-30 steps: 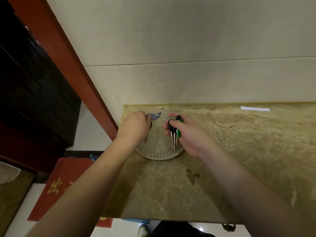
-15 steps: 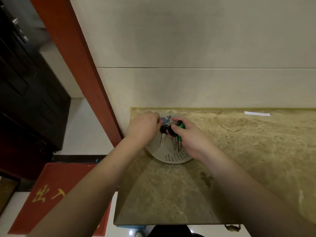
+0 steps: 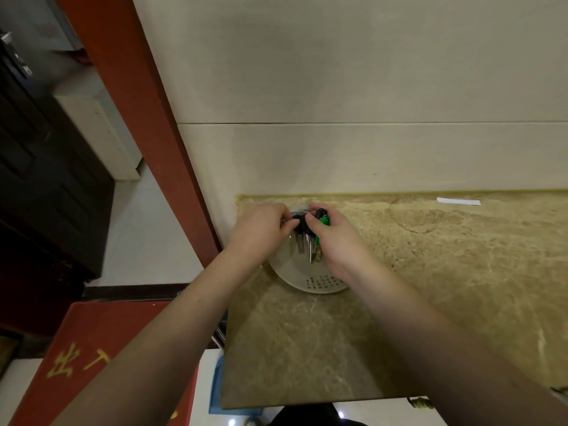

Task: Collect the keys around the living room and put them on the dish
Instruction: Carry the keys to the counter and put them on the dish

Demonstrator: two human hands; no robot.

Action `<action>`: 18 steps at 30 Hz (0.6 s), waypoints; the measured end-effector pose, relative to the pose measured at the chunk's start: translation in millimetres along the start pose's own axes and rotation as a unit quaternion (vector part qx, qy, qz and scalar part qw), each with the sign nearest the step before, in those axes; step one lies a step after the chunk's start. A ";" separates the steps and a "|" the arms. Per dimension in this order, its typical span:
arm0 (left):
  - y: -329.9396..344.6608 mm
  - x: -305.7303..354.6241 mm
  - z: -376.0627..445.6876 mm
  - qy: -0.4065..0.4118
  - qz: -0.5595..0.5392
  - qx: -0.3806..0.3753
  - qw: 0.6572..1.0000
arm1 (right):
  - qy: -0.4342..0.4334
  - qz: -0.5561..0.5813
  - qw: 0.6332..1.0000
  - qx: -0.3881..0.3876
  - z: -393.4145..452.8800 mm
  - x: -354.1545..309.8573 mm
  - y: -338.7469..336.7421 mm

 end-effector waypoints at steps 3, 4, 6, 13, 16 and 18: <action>1.7 0.9 -0.5 -0.003 -0.024 -0.009 1.000 | -0.005 0.018 1.000 -0.002 -0.9 1.5 -0.1; 2.2 1.2 0.0 -0.003 -0.028 -0.013 0.999 | -0.011 0.014 1.000 -0.003 -1.3 1.6 -0.9; 3.0 2.8 1.8 0.000 -0.032 -0.022 0.999 | -0.029 -0.010 1.000 -0.005 -2.3 1.0 -3.4; 8.6 13.2 6.8 0.027 -0.033 -0.046 0.998 | -0.046 -0.054 0.997 -0.023 -0.6 -2.4 -10.0; 10.6 15.7 6.9 0.036 -0.035 -0.058 0.997 | -0.044 -0.043 0.998 -0.030 1.0 -4.0 -15.1; 11.8 16.4 6.5 0.040 -0.037 -0.065 0.996 | -0.042 -0.040 0.998 -0.037 1.9 -5.7 -19.3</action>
Point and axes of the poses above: each hand's wrist, its own z-axis towards the middle knuckle, its own y-axis out of the palm, x = y × z, the point moved 2 cm from there along z, towards the middle knuckle, and after that the axes turned 5 degrees about x, right-handed, at the moved point
